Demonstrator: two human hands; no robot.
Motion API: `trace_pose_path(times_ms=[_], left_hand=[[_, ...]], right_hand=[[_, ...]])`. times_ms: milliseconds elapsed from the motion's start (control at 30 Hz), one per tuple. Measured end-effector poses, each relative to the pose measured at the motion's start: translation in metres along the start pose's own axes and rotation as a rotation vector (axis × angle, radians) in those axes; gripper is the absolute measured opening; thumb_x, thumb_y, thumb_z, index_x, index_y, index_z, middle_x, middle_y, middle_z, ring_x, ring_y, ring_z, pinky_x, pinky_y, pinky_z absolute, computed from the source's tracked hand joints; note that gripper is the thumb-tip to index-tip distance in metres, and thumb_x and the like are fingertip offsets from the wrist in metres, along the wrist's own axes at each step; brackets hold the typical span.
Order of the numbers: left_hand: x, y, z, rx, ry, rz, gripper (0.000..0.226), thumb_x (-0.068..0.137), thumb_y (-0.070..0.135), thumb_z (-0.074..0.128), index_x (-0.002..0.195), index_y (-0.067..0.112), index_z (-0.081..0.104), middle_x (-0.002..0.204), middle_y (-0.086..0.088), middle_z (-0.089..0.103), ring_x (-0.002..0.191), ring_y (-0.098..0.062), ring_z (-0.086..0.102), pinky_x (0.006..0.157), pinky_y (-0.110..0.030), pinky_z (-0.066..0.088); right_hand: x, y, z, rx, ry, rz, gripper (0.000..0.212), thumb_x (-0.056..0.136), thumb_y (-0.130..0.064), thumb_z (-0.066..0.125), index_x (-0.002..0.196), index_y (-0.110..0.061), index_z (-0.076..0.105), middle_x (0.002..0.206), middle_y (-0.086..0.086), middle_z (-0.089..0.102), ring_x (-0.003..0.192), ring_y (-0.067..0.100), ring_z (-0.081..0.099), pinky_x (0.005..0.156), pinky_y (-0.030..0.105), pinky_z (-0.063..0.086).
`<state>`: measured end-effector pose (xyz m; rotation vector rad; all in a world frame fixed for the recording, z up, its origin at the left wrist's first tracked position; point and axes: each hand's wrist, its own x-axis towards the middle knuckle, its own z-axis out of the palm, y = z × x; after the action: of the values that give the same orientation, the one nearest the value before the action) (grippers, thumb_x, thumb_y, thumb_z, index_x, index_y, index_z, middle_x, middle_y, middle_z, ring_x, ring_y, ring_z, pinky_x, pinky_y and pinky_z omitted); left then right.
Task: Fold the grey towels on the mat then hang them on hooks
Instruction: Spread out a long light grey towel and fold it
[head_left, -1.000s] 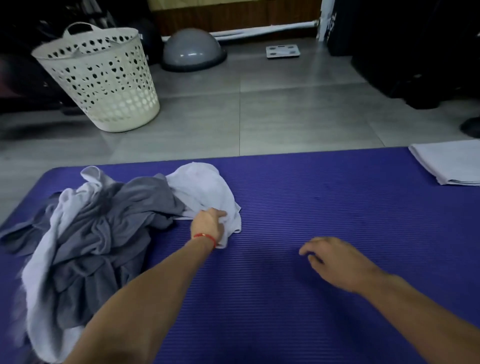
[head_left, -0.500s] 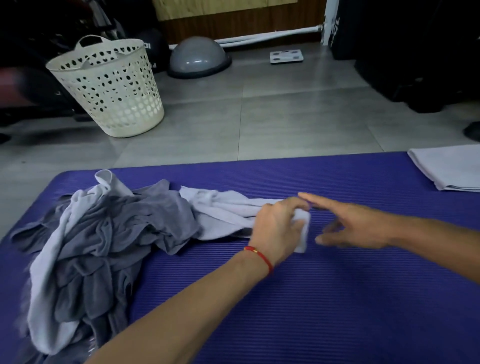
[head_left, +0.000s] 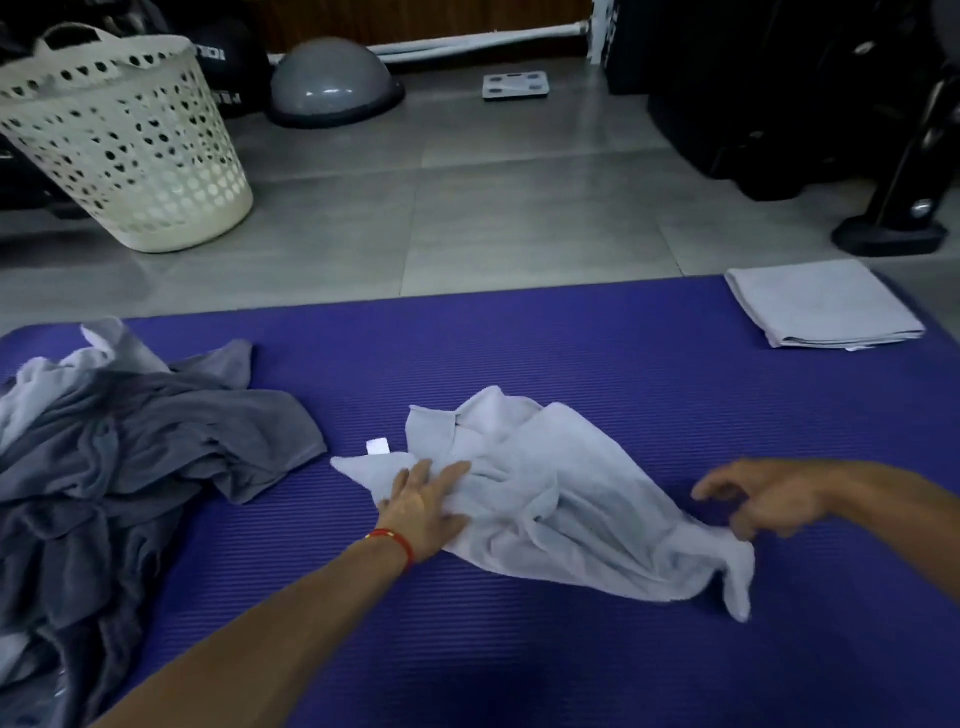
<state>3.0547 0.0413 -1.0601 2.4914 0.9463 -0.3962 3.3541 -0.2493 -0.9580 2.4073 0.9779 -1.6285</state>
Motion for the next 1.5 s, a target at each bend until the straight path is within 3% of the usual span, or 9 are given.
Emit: trace_pose_path(times_ms=[300,500,733,867,933,1033,1200,1333,1500], left_hand=[[-0.058,0.027,0.024,0.166,0.571,0.497,0.028,0.085,0.022,0.067,0.111,0.033,0.065,0.092,0.01,0.06,0.085,-0.022,0.055,0.069,-0.039,0.048],[-0.121,0.01,0.031,-0.049,0.071,0.457,0.042,0.098,0.04,0.05,0.137,0.034,0.037,0.121,0.005,0.058,0.102,-0.02,0.058,0.077,-0.04,0.052],[-0.156,-0.034,0.033,-0.312,0.112,0.113,0.023,0.088,0.045,0.046,0.108,0.034,0.046,0.082,0.02,0.063,0.068,-0.003,0.059,0.067,-0.033,0.051],[-0.141,-0.049,0.024,-0.349,0.238,-0.017,0.025,0.083,0.044,0.046,0.106,0.036,0.054,0.084,0.015,0.065,0.075,-0.005,0.06,0.073,-0.035,0.052],[-0.126,-0.048,0.018,-0.479,0.255,-0.109,0.018,0.089,0.029,0.057,0.106,0.031,0.06,0.08,0.01,0.069,0.069,-0.007,0.063,0.072,-0.031,0.052],[-0.103,-0.044,0.001,-0.607,0.25,-0.131,0.035,0.092,0.024,0.067,0.126,0.023,0.057,0.095,0.011,0.07,0.079,-0.003,0.065,0.081,-0.023,0.052],[-0.051,-0.001,-0.072,-0.725,0.047,0.188,0.068,0.098,0.05,0.051,0.157,0.027,0.025,0.156,0.014,0.03,0.137,0.005,0.035,0.118,-0.025,0.029],[-0.015,0.048,-0.128,-0.75,-0.239,0.471,0.037,0.091,0.036,0.072,0.121,0.015,0.068,0.12,0.002,0.071,0.104,-0.001,0.066,0.099,-0.028,0.051],[0.005,0.097,-0.132,-0.603,-0.345,0.539,0.054,0.075,0.05,0.084,0.1,0.011,0.054,0.088,-0.014,0.063,0.08,-0.02,0.059,0.083,-0.042,0.053]], right_hand=[[0.044,-0.099,0.017,-0.165,0.526,-0.438,0.033,0.093,-0.02,0.056,0.123,-0.033,0.065,0.119,-0.015,0.068,0.108,0.007,0.063,0.098,0.031,0.05],[0.084,-0.219,0.046,-0.474,0.427,-0.742,0.046,0.099,-0.026,0.054,0.145,-0.022,0.048,0.157,-0.003,0.042,0.146,0.016,0.037,0.115,0.036,0.033],[0.135,-0.268,0.069,-0.654,0.212,-0.561,0.066,0.108,-0.037,0.04,0.163,-0.026,0.004,0.17,0.009,-0.009,0.147,0.036,0.036,0.116,0.047,0.035],[0.143,-0.267,0.071,-0.532,0.262,-0.448,0.084,0.102,-0.043,0.054,0.162,-0.016,0.003,0.154,0.019,0.04,0.138,0.036,0.045,0.108,0.045,0.043],[0.136,-0.263,0.071,-0.548,0.312,-0.463,0.064,0.092,-0.031,0.068,0.146,-0.013,0.039,0.116,0.01,0.063,0.112,0.032,0.061,0.086,0.041,0.052],[0.112,-0.254,0.052,-0.437,0.434,-0.54,0.025,0.077,-0.024,0.076,0.073,-0.028,0.051,0.076,-0.007,0.057,0.08,0.021,0.058,0.069,0.035,0.048],[0.016,-0.232,-0.013,-0.089,0.448,-0.619,0.019,0.081,-0.032,0.084,0.078,-0.025,0.068,0.076,-0.003,0.065,0.067,0.006,0.052,0.067,0.027,0.044],[-0.056,-0.2,-0.044,0.046,0.57,-0.643,0.006,0.09,-0.026,0.077,0.093,-0.021,0.076,0.095,-0.006,0.073,0.092,0.008,0.066,0.086,0.024,0.051],[-0.115,-0.143,-0.066,0.124,0.828,-0.584,0.006,0.095,-0.021,0.068,0.094,-0.019,0.074,0.091,-0.001,0.066,0.077,0.007,0.063,0.074,0.028,0.053]])
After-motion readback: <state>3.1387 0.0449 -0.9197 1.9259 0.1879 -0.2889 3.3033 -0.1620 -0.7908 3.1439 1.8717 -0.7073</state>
